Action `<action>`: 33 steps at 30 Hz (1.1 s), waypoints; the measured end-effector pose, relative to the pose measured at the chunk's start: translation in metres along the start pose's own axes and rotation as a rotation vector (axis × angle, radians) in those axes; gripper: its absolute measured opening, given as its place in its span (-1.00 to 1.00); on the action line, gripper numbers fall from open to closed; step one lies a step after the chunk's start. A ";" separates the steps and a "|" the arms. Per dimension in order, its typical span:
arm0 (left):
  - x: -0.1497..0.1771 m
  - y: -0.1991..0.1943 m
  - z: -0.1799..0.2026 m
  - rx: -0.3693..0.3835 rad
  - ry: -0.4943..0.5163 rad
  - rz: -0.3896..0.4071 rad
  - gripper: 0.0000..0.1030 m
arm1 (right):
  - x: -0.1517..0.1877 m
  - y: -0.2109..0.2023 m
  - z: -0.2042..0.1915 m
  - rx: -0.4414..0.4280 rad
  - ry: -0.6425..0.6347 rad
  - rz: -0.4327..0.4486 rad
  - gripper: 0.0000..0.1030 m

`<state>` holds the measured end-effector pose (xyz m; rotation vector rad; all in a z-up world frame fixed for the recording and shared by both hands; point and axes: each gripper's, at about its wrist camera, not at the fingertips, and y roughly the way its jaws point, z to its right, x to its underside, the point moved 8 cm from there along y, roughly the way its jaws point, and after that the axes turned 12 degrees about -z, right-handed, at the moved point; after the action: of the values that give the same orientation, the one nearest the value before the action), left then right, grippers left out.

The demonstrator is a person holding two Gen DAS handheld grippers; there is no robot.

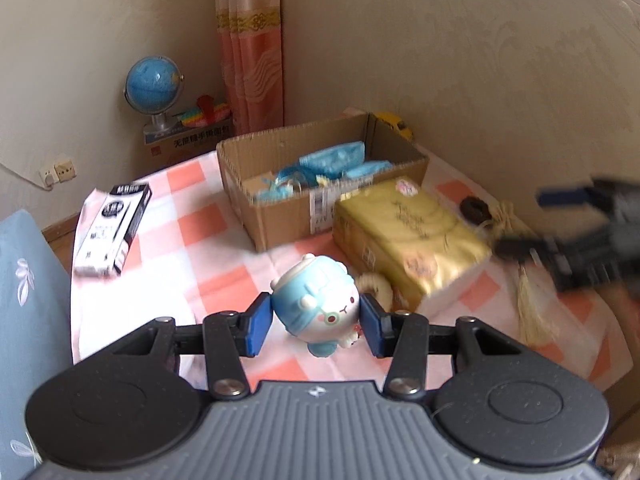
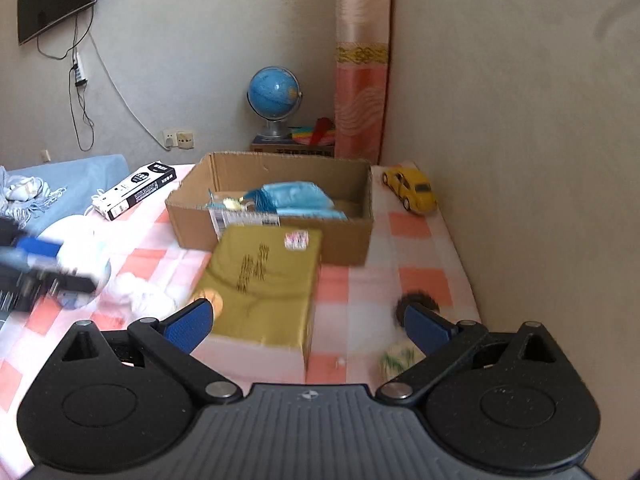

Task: Organize soft objects
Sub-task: 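Carry the blue plush toy into the box and open the left tool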

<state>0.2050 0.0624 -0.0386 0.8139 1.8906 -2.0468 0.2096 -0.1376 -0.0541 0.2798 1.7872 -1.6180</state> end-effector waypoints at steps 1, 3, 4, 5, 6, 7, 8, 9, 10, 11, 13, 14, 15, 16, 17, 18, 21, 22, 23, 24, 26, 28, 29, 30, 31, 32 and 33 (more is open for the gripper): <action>-0.007 0.001 0.000 0.001 0.007 0.004 -0.10 | 0.006 -0.001 0.000 -0.001 0.002 -0.002 1.00; -0.023 0.005 -0.001 -0.003 0.007 0.011 -0.10 | 0.015 -0.004 0.003 0.002 0.007 -0.006 1.00; -0.032 0.006 -0.002 -0.003 0.012 0.016 -0.10 | 0.019 -0.005 0.004 0.002 0.007 -0.008 1.00; -0.041 0.008 -0.002 -0.004 0.019 0.023 -0.09 | 0.022 -0.006 0.005 0.002 0.007 -0.010 1.00; -0.049 0.010 -0.003 -0.010 0.018 0.028 -0.09 | 0.023 -0.006 0.006 0.002 0.004 -0.011 1.00; -0.057 0.013 -0.005 -0.016 0.016 0.031 -0.09 | 0.024 -0.007 0.007 0.005 0.000 -0.010 1.00; -0.067 0.015 -0.005 -0.017 0.023 0.038 -0.09 | 0.025 -0.009 0.008 0.011 0.001 -0.007 1.00; -0.075 0.017 -0.006 -0.016 0.031 0.043 -0.09 | 0.025 -0.010 0.010 0.017 0.005 -0.005 1.00; -0.085 0.021 -0.008 -0.021 0.028 0.047 -0.09 | 0.026 -0.011 0.012 0.019 0.008 -0.005 1.00; -0.094 0.024 -0.010 -0.027 0.027 0.047 -0.09 | 0.026 -0.012 0.014 0.020 0.011 -0.003 1.00; -0.111 0.031 -0.013 -0.039 0.024 0.050 -0.09 | 0.026 -0.014 0.018 0.024 0.017 0.001 1.00; -0.119 0.036 -0.014 -0.047 0.027 0.046 -0.09 | 0.026 -0.015 0.020 0.024 0.020 0.003 1.00; -0.127 0.041 -0.016 -0.054 0.027 0.043 -0.09 | 0.026 -0.015 0.022 0.018 0.025 0.004 1.00; -0.134 0.046 -0.018 -0.061 0.021 0.045 -0.09 | 0.027 -0.015 0.024 0.014 0.030 0.004 1.00; -0.141 0.051 -0.020 -0.067 0.017 0.047 -0.07 | 0.027 -0.015 0.025 0.011 0.035 0.001 1.00; -0.146 0.055 -0.022 -0.073 0.013 0.047 -0.06 | 0.028 -0.014 0.027 0.011 0.038 -0.003 1.00; -0.159 0.070 -0.029 -0.102 -0.009 0.047 0.25 | 0.029 -0.011 0.031 0.018 0.037 -0.011 1.00; -0.161 0.073 -0.031 -0.111 -0.017 0.047 0.40 | 0.029 -0.010 0.033 0.019 0.038 -0.013 1.00; -0.162 0.075 -0.033 -0.121 -0.024 0.052 0.58 | 0.029 -0.009 0.034 0.020 0.039 -0.013 1.00; -0.162 0.074 -0.034 -0.129 -0.027 0.061 0.62 | 0.029 -0.009 0.035 0.020 0.042 -0.013 1.00; -0.159 0.072 -0.034 -0.135 -0.030 0.064 0.64 | 0.030 -0.009 0.038 0.017 0.048 -0.013 1.00; -0.155 0.068 -0.035 -0.130 -0.043 0.062 0.67 | 0.030 -0.008 0.039 0.015 0.051 -0.013 1.00; -0.152 0.066 -0.035 -0.125 -0.045 0.062 0.68 | 0.031 -0.008 0.039 0.015 0.052 -0.011 1.00; -0.148 0.062 -0.034 -0.122 -0.045 0.061 0.68 | 0.031 -0.009 0.040 0.014 0.052 -0.009 1.00; -0.144 0.059 -0.033 -0.122 -0.045 0.061 0.69 | 0.031 -0.009 0.040 0.013 0.054 -0.010 1.00; -0.142 0.055 -0.032 -0.123 -0.045 0.061 0.72 | 0.032 -0.009 0.040 0.012 0.057 -0.010 1.00; -0.137 0.051 -0.030 -0.123 -0.044 0.064 0.76 | 0.033 -0.010 0.040 0.011 0.059 -0.009 1.00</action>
<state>0.3514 0.0586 -0.0069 0.7814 1.9196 -1.8751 0.1940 -0.1866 -0.0658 0.3280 1.8263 -1.6415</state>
